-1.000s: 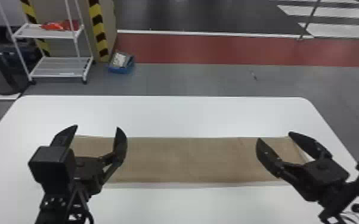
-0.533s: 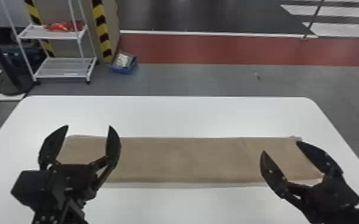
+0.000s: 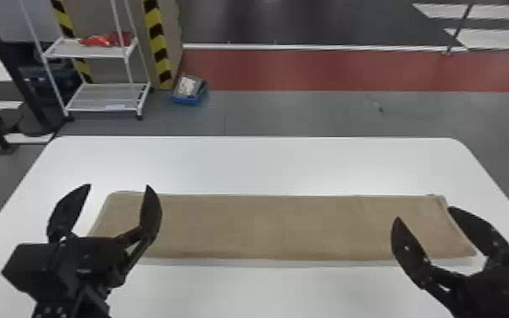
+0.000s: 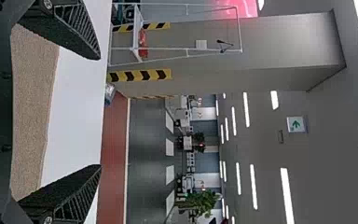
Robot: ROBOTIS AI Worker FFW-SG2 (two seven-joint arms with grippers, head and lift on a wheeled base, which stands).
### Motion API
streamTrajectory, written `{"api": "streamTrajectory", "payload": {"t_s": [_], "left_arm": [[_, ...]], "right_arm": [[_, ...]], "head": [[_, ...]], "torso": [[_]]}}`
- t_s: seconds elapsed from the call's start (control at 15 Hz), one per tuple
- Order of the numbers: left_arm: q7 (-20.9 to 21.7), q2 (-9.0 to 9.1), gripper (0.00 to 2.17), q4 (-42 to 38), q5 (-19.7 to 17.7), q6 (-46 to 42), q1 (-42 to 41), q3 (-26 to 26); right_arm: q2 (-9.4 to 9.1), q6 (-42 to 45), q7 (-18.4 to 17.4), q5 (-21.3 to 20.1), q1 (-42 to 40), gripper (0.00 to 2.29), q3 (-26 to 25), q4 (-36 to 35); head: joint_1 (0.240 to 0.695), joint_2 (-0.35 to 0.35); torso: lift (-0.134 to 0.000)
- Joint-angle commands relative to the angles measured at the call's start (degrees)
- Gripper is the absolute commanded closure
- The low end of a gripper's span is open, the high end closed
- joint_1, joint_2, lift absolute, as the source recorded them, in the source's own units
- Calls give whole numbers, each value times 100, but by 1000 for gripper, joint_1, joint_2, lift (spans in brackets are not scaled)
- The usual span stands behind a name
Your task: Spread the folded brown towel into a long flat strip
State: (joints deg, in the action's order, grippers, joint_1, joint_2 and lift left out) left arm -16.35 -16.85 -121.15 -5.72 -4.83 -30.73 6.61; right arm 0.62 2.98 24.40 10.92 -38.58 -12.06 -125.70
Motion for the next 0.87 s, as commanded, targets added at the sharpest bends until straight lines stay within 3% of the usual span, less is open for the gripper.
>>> {"api": "streamTrajectory", "payload": {"t_s": [0.0, 0.8], "left_arm": [[0, -38, 87, -67, -26, 57, 6, 16], [-17, -55, 87, -40, -43, 180, 147, 51]], "right_arm": [[0, 4, -93, -28, 17, 66, 81, 28], [35, -13, -190, -107, 325, 70, 143, 230]], "head": [[695, -8], [695, -7]], "torso": [[-125], [-125]]}}
